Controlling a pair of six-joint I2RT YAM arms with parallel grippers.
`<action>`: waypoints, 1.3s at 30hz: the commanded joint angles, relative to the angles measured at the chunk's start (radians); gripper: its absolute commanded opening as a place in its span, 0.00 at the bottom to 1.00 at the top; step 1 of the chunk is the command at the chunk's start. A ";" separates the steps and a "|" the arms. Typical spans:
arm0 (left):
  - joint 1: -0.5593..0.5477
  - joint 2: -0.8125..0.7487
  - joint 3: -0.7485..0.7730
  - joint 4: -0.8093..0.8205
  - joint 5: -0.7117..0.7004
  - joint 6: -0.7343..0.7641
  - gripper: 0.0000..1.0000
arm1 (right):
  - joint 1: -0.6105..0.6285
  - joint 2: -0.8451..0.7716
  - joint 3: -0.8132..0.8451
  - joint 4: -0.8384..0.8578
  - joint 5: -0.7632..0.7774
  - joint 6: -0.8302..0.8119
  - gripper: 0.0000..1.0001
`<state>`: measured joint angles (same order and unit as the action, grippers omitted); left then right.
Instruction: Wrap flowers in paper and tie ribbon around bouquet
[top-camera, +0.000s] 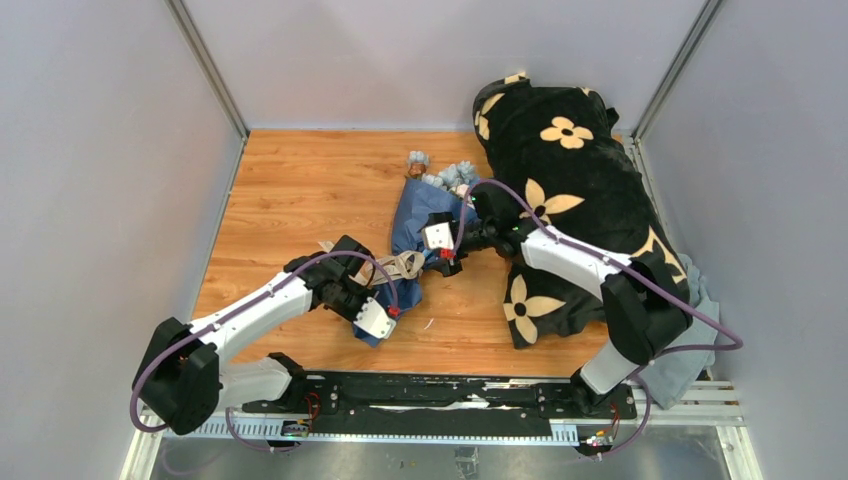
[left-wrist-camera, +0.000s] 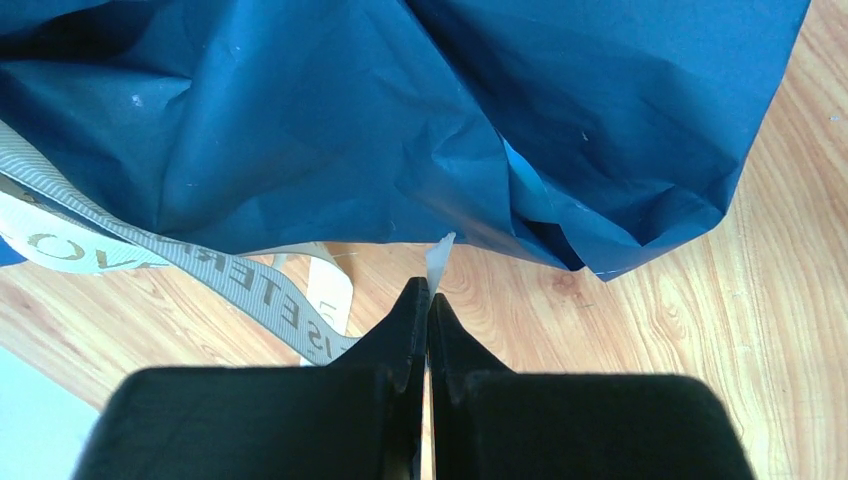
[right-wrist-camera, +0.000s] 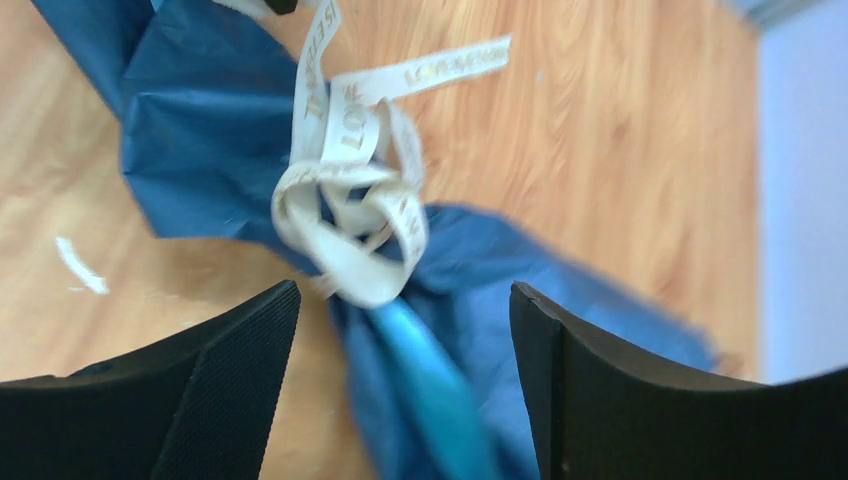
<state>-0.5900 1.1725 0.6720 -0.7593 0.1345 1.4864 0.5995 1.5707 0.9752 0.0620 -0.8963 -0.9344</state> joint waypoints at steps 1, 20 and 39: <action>0.014 0.006 0.001 0.023 0.044 0.007 0.00 | 0.077 0.068 0.129 -0.243 0.026 -0.584 0.81; 0.021 0.010 -0.003 0.013 0.042 0.014 0.00 | 0.164 0.227 0.292 -0.474 0.192 -0.789 0.67; 0.035 -0.013 0.022 -0.047 0.075 0.010 0.06 | 0.177 0.148 0.218 -0.393 0.275 -0.585 0.00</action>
<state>-0.5716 1.1778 0.6598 -0.7509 0.1581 1.5120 0.7528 1.7760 1.2388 -0.3664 -0.6571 -1.6100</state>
